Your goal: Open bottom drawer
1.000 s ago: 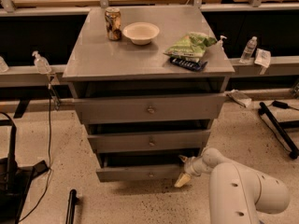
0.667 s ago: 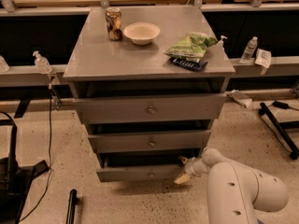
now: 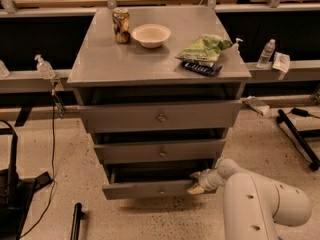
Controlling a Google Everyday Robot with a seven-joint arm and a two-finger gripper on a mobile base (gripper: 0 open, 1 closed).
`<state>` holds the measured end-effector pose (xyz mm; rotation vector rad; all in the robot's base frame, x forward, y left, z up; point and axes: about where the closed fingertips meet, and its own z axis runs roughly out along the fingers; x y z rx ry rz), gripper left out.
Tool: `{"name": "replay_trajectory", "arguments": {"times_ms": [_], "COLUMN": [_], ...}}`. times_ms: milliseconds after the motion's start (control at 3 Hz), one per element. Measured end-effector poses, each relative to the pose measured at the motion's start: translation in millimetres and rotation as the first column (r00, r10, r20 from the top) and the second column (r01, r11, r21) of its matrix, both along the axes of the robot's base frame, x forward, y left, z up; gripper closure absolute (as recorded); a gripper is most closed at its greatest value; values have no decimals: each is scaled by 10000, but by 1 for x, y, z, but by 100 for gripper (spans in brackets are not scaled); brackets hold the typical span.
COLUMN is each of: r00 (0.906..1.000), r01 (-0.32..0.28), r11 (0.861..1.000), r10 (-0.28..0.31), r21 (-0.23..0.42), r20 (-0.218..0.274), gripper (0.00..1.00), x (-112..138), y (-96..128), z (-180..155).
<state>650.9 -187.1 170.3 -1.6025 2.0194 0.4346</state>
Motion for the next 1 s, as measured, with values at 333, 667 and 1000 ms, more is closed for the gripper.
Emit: {"name": "replay_trajectory", "arguments": {"times_ms": [333, 667, 1000], "r00": [10000, 10000, 9999], "r01": [0, -2, -70], "r11": [10000, 10000, 9999], "r10": [0, 2, 71], "r21": [1, 3, 95], "r20": [-2, -3, -77], "gripper": [41, 34, 24], "x": [0, 0, -5], "y": [0, 0, 2], "z": [0, 2, 4]}}
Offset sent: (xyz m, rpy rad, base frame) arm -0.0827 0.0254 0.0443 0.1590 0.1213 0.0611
